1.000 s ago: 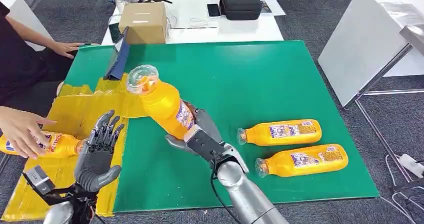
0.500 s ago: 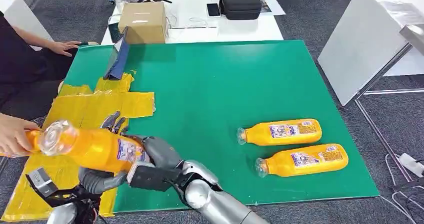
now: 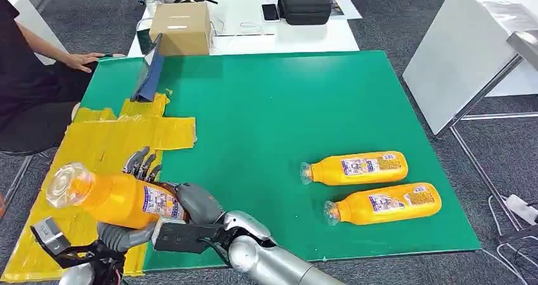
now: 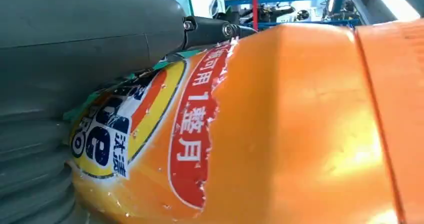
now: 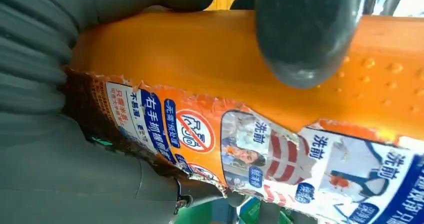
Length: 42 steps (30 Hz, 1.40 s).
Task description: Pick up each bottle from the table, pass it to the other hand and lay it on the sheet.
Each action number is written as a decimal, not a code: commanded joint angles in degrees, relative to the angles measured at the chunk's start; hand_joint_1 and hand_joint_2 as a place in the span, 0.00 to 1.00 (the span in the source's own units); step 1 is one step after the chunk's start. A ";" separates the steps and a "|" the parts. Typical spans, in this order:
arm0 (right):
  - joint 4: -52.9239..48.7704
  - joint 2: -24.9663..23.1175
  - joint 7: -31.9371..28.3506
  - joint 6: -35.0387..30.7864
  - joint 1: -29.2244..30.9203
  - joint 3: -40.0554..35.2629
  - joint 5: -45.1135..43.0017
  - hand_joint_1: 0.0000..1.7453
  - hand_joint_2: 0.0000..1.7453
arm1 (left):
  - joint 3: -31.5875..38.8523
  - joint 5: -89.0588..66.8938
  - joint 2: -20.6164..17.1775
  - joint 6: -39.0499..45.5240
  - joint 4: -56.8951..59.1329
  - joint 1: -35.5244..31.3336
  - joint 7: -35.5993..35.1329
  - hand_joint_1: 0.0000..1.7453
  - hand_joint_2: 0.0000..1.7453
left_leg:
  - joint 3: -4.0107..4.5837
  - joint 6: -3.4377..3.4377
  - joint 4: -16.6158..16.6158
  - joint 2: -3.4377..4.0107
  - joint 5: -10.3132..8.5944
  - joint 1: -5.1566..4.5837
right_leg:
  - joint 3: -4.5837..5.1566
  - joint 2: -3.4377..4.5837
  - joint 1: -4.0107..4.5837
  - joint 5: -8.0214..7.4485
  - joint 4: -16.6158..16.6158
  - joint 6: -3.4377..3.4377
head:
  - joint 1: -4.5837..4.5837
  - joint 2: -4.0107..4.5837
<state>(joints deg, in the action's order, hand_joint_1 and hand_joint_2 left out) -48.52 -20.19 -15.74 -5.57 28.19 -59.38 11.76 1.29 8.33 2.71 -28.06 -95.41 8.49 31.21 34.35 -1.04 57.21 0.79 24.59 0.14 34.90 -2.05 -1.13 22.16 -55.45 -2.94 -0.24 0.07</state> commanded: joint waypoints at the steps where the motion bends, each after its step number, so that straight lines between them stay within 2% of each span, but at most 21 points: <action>1: 5.92 0.19 0.07 0.15 0.43 -5.99 0.09 1.00 1.00 | -0.92 0.63 0.27 -0.61 2.12 -3.57 0.09 1.00 1.00 | -0.27 0.06 -0.03 -0.29 0.06 0.10 | -0.36 -0.06 0.07 0.12 0.06 0.16 | 0.00 0.00; 32: 10.50 0.19 -0.63 -1.21 0.30 -2.84 1.87 1.00 1.00 | 0.02 2.82 0.51 -2.99 1.80 -3.49 0.50 1.00 1.00 | -0.22 0.05 -0.06 -0.29 0.01 0.08 | -0.31 -0.10 0.06 0.09 0.09 0.13 | 0.00 0.00; 33: 11.19 0.19 -0.67 -3.40 0.41 -1.86 3.62 0.85 1.00 | 0.06 2.70 0.51 -2.71 1.43 -3.25 0.37 1.00 1.00 | -0.21 0.05 -0.08 -0.28 0.00 0.07 | -0.28 -0.11 0.05 0.07 0.10 0.11 | 0.00 0.00; 34: 11.86 0.19 -0.59 -7.05 0.49 -0.07 6.75 0.04 1.00 | 0.24 2.09 0.56 -1.90 0.73 -2.85 0.45 1.00 1.00 | -0.17 0.04 -0.07 -0.27 -0.01 0.05 | -0.24 -0.12 0.03 0.06 0.09 0.10 | 0.00 0.00; 35: 12.15 0.57 0.38 -6.05 0.58 2.06 8.67 0.00 1.00 | 0.48 1.23 0.55 -1.12 -0.46 -1.95 0.74 1.00 1.00 | -0.25 0.05 -0.08 -0.33 0.01 0.08 | -0.34 -0.14 0.05 0.10 0.10 0.13 | 0.00 0.00; 36: 10.69 2.35 0.61 -9.30 0.64 5.64 9.71 0.00 1.00 | 0.75 -0.57 0.54 0.19 -1.45 -1.52 1.03 1.00 1.00 | -0.23 0.04 -0.07 -0.27 0.01 0.08 | -0.30 -0.09 0.06 0.07 0.11 0.11 | 0.02 0.00; 38: 7.32 6.47 1.28 -9.67 0.47 11.47 10.93 0.00 1.00 | 1.34 -3.56 0.53 2.51 -3.00 -0.78 1.58 1.00 1.00 | -0.22 0.04 -0.04 -0.33 0.02 0.10 | -0.33 -0.11 0.08 0.09 0.10 0.12 | 0.00 0.00; 42: -2.53 13.55 1.87 -8.18 -3.81 22.18 16.43 0.00 1.00 | 3.34 -9.11 1.00 7.06 -5.35 1.05 4.03 1.00 1.00 | -0.11 0.00 -0.02 -0.38 -0.02 0.09 | -0.27 -0.22 0.07 0.04 0.14 0.05 | 0.00 0.00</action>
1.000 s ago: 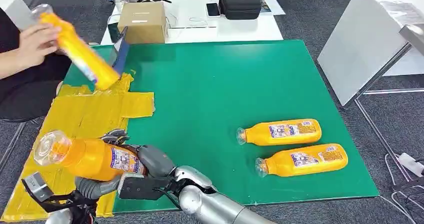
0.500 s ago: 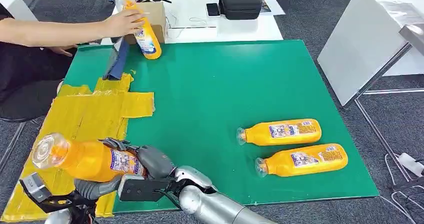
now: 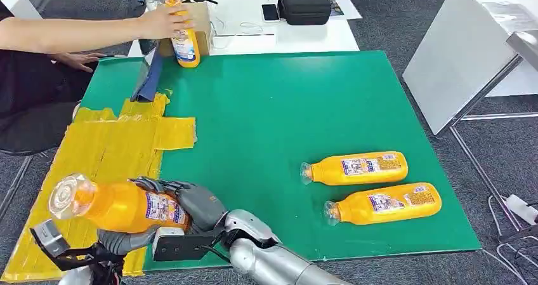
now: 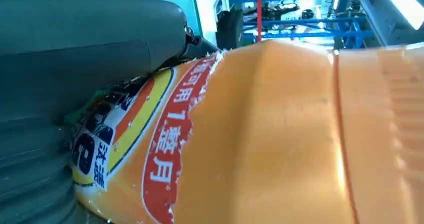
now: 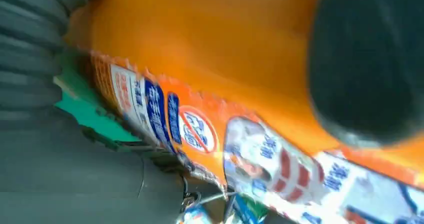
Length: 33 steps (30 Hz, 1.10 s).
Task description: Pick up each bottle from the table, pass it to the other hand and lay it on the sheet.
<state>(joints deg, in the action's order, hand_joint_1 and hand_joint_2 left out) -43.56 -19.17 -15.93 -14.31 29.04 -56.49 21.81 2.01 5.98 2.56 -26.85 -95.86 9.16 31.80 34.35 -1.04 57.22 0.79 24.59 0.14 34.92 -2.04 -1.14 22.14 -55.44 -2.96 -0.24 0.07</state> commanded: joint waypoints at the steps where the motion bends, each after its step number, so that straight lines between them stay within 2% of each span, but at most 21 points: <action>1: -9.57 13.55 2.37 1.21 -5.82 21.37 8.08 0.00 1.00 | 3.16 -7.90 1.28 6.68 -5.13 0.70 3.89 1.00 1.00 | -0.12 -0.01 -0.05 -0.37 -0.01 0.06 | -0.29 -0.23 0.05 0.06 0.12 0.04 | -0.02 0.00; 3: -14.21 15.53 2.50 3.31 -8.67 26.47 11.11 0.00 1.00 | 3.63 -13.76 1.28 10.23 -5.83 1.23 6.07 1.00 1.00 | -0.11 -0.01 -0.04 -0.40 -0.01 0.06 | -0.30 -0.23 0.05 0.04 0.13 0.05 | 0.02 0.00; 8: -20.05 19.09 2.77 5.08 -12.80 32.75 13.46 0.00 1.00 | 0.32 -31.59 0.49 24.50 -6.59 2.47 8.20 1.00 1.00 | -0.07 -0.02 0.07 -0.74 0.04 -0.01 | -0.39 -0.37 -0.03 0.15 0.05 0.07 | 0.19 -0.02; 10: -20.93 19.82 2.70 5.53 -13.41 33.53 13.67 0.00 1.00 | -0.51 -33.70 0.43 26.89 -6.18 2.49 8.20 1.00 1.00 | 0.00 -0.02 -0.01 -0.41 0.05 -0.03 | -0.27 -0.19 -0.04 0.01 0.09 0.01 | 0.17 0.00; 16: -20.93 19.34 2.77 5.69 -13.35 33.38 13.78 0.00 1.00 | -0.57 -33.68 0.21 26.99 -6.03 2.35 8.20 1.00 1.00 | 0.00 -0.01 0.01 -0.22 0.06 -0.07 | -0.15 -0.06 -0.02 0.02 0.07 0.02 | 0.13 0.00; 19: -23.35 20.71 3.33 6.10 -14.68 34.20 14.52 0.00 1.00 | -1.79 -45.46 -0.29 38.03 -5.17 2.43 7.06 1.00 1.00 | 0.00 -0.02 0.00 -0.21 0.05 -0.03 | -0.12 -0.02 -0.01 0.02 0.07 0.03 | 0.13 0.00; 22: -26.92 23.08 3.35 7.09 -16.05 35.72 14.98 0.00 1.00 | -4.70 -58.57 -1.71 48.96 -1.66 1.71 1.69 1.00 1.00 | -0.03 -0.03 -0.03 -0.36 0.02 -0.06 | -0.19 -0.16 -0.05 0.05 0.08 0.01 | 0.11 0.00; 26: -28.19 25.84 3.24 9.91 -14.02 36.75 13.77 0.00 1.00 | -8.16 -85.35 -4.68 57.79 7.62 -0.99 -13.31 1.00 1.00 | -0.13 -0.02 -0.06 -0.34 0.03 -0.11 | -0.31 -0.09 -0.11 0.06 0.09 0.04 | 0.13 0.00; 28: -28.67 27.01 2.79 11.25 -12.49 36.96 12.70 0.00 1.00 | -10.32 -94.62 -6.61 56.19 14.20 -3.14 -20.33 1.00 1.00 | -0.18 0.00 -0.10 -0.34 0.01 -0.13 | -0.34 -0.06 -0.12 0.03 0.11 0.06 | 0.13 0.00; 30: -29.35 27.37 2.48 12.02 -11.54 36.77 12.21 0.00 1.00 | -14.57 -95.98 -10.28 54.99 19.29 -5.49 -27.32 1.00 1.00 | -0.09 -0.02 -0.10 -0.30 -0.03 -0.23 | -0.21 -0.11 -0.22 0.00 0.08 0.01 | 0.13 0.00; 33: -30.33 27.24 2.43 12.84 -10.45 36.09 11.88 0.00 1.00 | -14.68 -95.98 -10.31 53.82 25.38 -7.79 -28.12 1.00 1.00 | -0.10 0.02 -0.12 -0.33 -0.05 -0.22 | -0.22 -0.10 -0.21 -0.02 0.08 0.05 | 0.11 0.00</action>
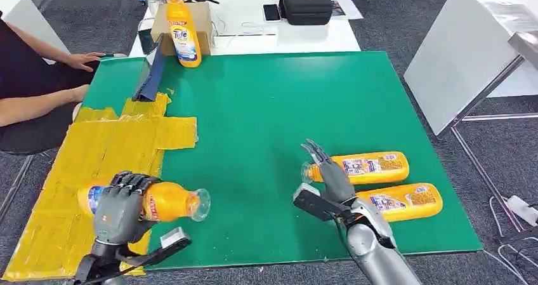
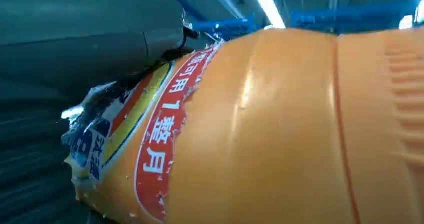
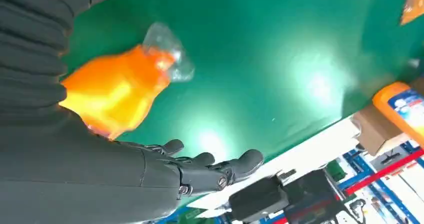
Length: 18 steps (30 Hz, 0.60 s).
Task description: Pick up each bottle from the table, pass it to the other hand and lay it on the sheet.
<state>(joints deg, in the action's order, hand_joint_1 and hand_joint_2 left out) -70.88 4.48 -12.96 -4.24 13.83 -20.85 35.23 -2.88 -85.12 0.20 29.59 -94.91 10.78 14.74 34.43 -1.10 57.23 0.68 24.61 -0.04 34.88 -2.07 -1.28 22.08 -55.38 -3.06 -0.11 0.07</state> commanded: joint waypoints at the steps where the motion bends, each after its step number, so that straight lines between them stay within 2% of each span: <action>1: -3.18 3.54 -0.49 2.90 4.99 0.15 -1.63 0.00 1.00 | -10.42 -4.88 -8.85 -3.20 25.96 -10.19 -12.24 1.00 1.00 | -0.35 0.13 -0.17 -0.19 -0.04 0.00 | -0.30 0.05 -0.02 0.06 0.03 0.25 | -0.02 0.00; 5: -4.76 4.79 -0.99 3.80 6.33 -1.65 -3.13 0.00 1.00 | -6.80 -3.66 -10.09 -9.87 35.59 -13.30 -11.61 1.00 1.00 | -0.21 0.05 -0.11 0.06 -0.05 0.03 | -0.15 0.19 0.02 -0.02 0.03 0.12 | -0.02 0.00; 9: -5.71 5.47 -1.17 4.42 6.20 -1.60 -3.91 0.00 1.00 | -6.22 -4.01 -10.80 -9.72 38.14 -13.61 -11.32 1.00 1.00 | -0.28 0.06 -0.08 -0.07 -0.05 0.04 | -0.28 0.11 0.02 0.03 -0.03 0.15 | 0.00 0.00; 10: -6.46 6.32 -1.71 5.48 6.22 -1.83 -5.25 0.00 1.00 | -7.88 -4.88 -12.63 -10.88 38.94 -13.56 -14.32 0.03 1.00 | -0.36 0.06 -0.12 -0.20 -0.07 0.04 | -0.42 0.07 0.01 0.04 0.01 0.16 | -0.04 0.00; 12: -8.37 7.98 -2.07 6.63 5.89 -2.13 -6.63 0.00 1.00 | -11.17 -4.81 -14.25 -9.14 40.35 -13.26 -19.65 0.00 1.00 | -0.40 0.03 -0.10 -0.09 -0.06 0.03 | -0.48 0.05 0.00 0.03 -0.01 0.11 | 0.00 0.00; 16: -12.81 13.86 -1.61 10.20 3.29 -3.66 -7.22 0.00 1.00 | -4.81 -4.12 -13.31 -7.99 37.72 -9.82 -14.70 0.00 1.00 | -0.75 0.06 -0.13 0.04 0.01 0.05 | -0.84 0.27 0.00 0.02 0.00 0.20 | -0.02 0.00; 18: -14.00 15.78 -1.84 10.74 2.28 -3.48 -7.78 0.00 1.00 | -2.69 -3.00 -13.27 -8.05 35.34 -8.38 -12.49 0.00 1.00 | -0.93 0.09 -0.14 -0.05 0.12 0.02 | -1.03 0.12 -0.03 0.06 0.02 0.13 | -0.02 0.00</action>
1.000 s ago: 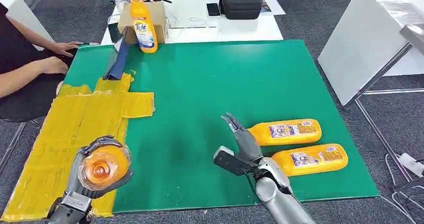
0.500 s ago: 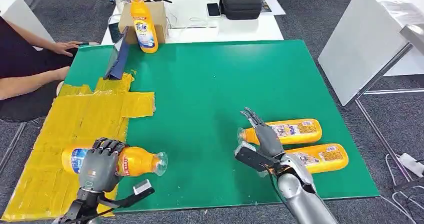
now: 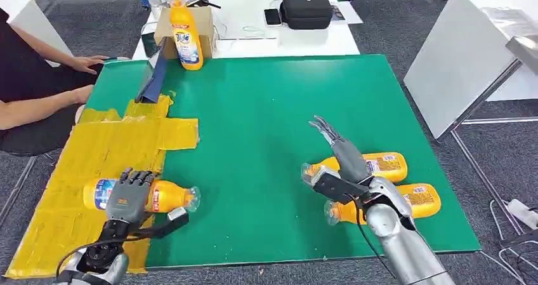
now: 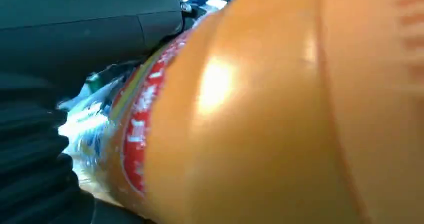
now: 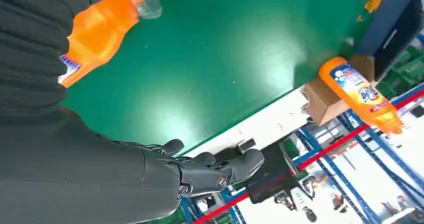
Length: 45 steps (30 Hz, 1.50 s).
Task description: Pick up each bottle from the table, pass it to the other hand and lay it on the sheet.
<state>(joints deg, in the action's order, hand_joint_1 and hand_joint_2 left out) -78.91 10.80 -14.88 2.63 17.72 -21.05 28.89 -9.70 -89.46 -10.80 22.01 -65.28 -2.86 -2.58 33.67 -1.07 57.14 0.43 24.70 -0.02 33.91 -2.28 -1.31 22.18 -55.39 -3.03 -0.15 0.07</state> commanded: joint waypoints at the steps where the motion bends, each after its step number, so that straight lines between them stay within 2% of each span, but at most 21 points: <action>1: -5.93 9.65 0.09 3.87 -1.72 -3.20 -1.43 0.00 1.00 | 4.18 1.38 -2.31 -0.47 5.65 5.28 4.89 0.00 1.00 | -0.16 0.09 -0.07 0.31 0.02 0.04 | -0.03 0.50 0.03 -0.10 0.07 0.17 | 0.02 0.00; 5: -7.54 13.51 0.46 5.15 -2.73 -4.44 -0.33 0.00 1.00 | 8.50 13.16 -2.69 -1.85 -3.21 10.24 15.01 0.00 1.00 | -0.27 0.05 -0.04 0.38 0.05 0.00 | -0.12 0.46 -0.01 -0.10 0.00 0.13 | 0.02 0.00; 6: -8.33 14.36 0.83 4.79 -3.75 -3.99 0.04 0.00 1.00 | 9.96 15.73 -2.07 -3.20 -5.81 11.38 17.30 0.00 1.00 | -0.29 0.08 -0.06 0.49 0.08 0.02 | -0.10 0.63 0.02 -0.10 0.03 0.17 | 0.02 0.00; 8: -11.76 17.70 1.18 3.88 -7.77 -1.49 0.45 0.00 1.00 | 11.84 22.41 -2.27 -6.66 -11.37 14.74 21.92 0.00 1.00 | -0.28 0.05 0.00 0.38 0.08 0.04 | -0.12 0.44 0.03 -0.04 -0.01 0.12 | 0.00 0.00; 9: -12.92 18.62 1.18 3.76 -9.24 -0.10 0.45 0.00 1.00 | 12.48 23.77 -2.33 -7.83 -13.25 15.96 22.92 0.00 0.00 | -0.25 0.06 0.01 0.37 0.11 0.04 | -0.08 0.47 0.04 -0.01 0.00 0.14 | 0.02 0.00; 13: -14.39 19.52 0.50 3.66 -12.27 4.62 0.33 0.00 1.00 | 14.49 29.15 -1.72 -10.86 -17.51 18.33 26.98 0.00 0.00 | -0.22 0.03 0.05 0.19 0.11 0.05 | -0.04 0.34 0.04 0.09 -0.01 0.07 | 0.02 0.00; 16: -14.14 19.38 0.40 3.84 -12.24 5.10 0.59 0.00 1.00 | 14.67 29.92 -1.61 -11.28 -18.37 18.79 27.67 0.00 0.00 | -0.04 0.04 0.08 0.18 0.17 0.00 | 0.09 0.38 -0.02 0.18 -0.05 -0.02 | 0.00 0.00; 18: -13.53 19.22 0.27 4.28 -11.81 5.86 1.27 0.00 1.00 | 16.01 35.67 0.38 -12.51 -19.91 18.54 31.65 0.00 0.00 | -0.06 0.02 0.07 0.20 0.23 0.01 | 0.06 0.44 0.00 0.18 -0.03 0.01 | 0.02 0.00; 19: -13.67 18.85 0.28 4.09 -12.55 6.80 2.62 0.00 1.00 | 18.40 42.03 3.36 -14.18 -21.49 17.71 35.97 0.00 0.00 | -0.02 0.00 0.05 0.17 0.19 -0.04 | 0.14 0.38 -0.03 0.16 -0.02 -0.03 | 0.00 0.00; 21: -13.90 18.67 0.16 3.77 -13.39 7.23 3.96 0.00 1.00 | 18.93 43.90 4.82 -16.16 -22.86 16.95 36.54 0.00 0.00 | 0.06 0.00 0.05 0.05 0.16 -0.02 | 0.19 0.27 -0.01 0.15 0.00 -0.03 | 0.02 0.00; 22: -13.68 18.39 0.56 3.69 -13.83 7.62 5.29 0.00 1.00 | 21.26 54.98 7.06 -21.74 -24.48 16.24 40.19 0.00 0.00 | 0.06 -0.01 0.04 0.02 0.14 -0.04 | 0.22 0.21 -0.03 0.16 0.00 -0.05 | 0.00 0.00; 24: -13.05 18.22 0.58 3.64 -13.90 7.71 5.81 0.00 1.00 | 22.70 56.70 7.97 -23.71 -25.92 15.73 40.19 0.00 0.00 | 0.07 -0.01 0.08 -0.07 0.14 0.02 | 0.17 0.16 0.02 0.17 0.03 -0.02 | 0.04 0.00; 25: -11.89 18.13 0.78 4.11 -13.72 7.69 6.17 0.00 1.00 | 25.59 69.54 10.20 -32.16 -27.08 14.76 42.20 0.00 0.00 | 0.11 -0.03 0.07 -0.04 0.12 0.01 | 0.21 0.15 0.02 0.15 0.04 -0.04 | 0.02 0.00; 27: -10.10 17.88 0.71 4.34 -13.00 7.34 6.38 0.00 1.00 | 27.91 71.99 11.43 -34.97 -28.16 13.92 41.67 0.00 0.00 | 0.12 -0.02 0.09 0.06 0.15 0.04 | 0.21 0.27 0.04 0.14 0.03 -0.02 | 0.04 0.00; 28: -8.40 18.04 0.98 4.76 -12.03 6.52 7.02 0.00 1.00 | 29.64 77.36 12.65 -39.07 -28.63 13.05 41.79 0.00 1.00 | 0.09 -0.02 0.06 0.10 0.15 0.01 | 0.21 0.30 0.02 0.12 0.04 -0.03 | 0.02 0.00; 30: -6.78 17.83 0.96 4.86 -11.27 6.19 7.07 0.00 1.00 | 30.35 79.80 13.08 -41.22 -29.04 12.52 41.19 0.00 1.00 | 0.08 0.00 0.04 0.12 0.14 0.04 | 0.21 0.35 0.04 0.08 0.08 -0.01 | 0.02 0.00; 31: -5.46 18.01 0.93 4.98 -10.56 5.62 7.14 0.00 1.00 | 30.96 82.74 13.76 -43.46 -29.24 12.10 41.19 0.00 0.00 | 0.10 -0.01 0.05 0.09 0.13 0.03 | 0.23 0.29 0.04 0.09 0.07 -0.04 | 0.02 0.00; 35: -4.84 19.28 1.17 5.04 -11.26 5.59 7.44 0.00 1.00 | 30.38 83.12 13.98 -43.83 -30.02 12.13 39.86 0.00 0.00 | 0.17 -0.03 0.04 0.09 0.12 0.00 | 0.28 0.25 0.01 0.10 0.06 -0.07 | 0.02 0.00; 41: -6.72 24.45 1.91 7.49 -14.27 7.29 6.23 0.00 1.00 | 27.63 82.46 13.10 -42.14 -29.68 11.97 39.88 0.00 0.00 | 0.18 -0.04 0.05 -0.01 0.13 -0.03 | 0.31 0.15 -0.02 0.14 0.04 -0.08 | 0.02 0.00; 45: -6.67 24.61 1.91 7.61 -14.22 7.43 6.12 0.00 1.00 | 27.60 82.47 13.07 -42.11 -29.62 11.92 39.88 0.00 0.00 | 0.23 -0.03 0.04 0.03 0.12 -0.05 | 0.35 0.19 -0.03 0.13 0.04 -0.07 | 0.02 0.00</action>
<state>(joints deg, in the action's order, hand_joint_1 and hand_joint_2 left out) -88.59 34.19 -13.14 9.53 3.20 -13.81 35.36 17.90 -7.04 0.94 -20.37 -95.82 10.64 37.42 33.97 -1.14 57.20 0.49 24.82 -0.11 34.35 -2.15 -1.37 22.30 -55.39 -3.19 -0.13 0.07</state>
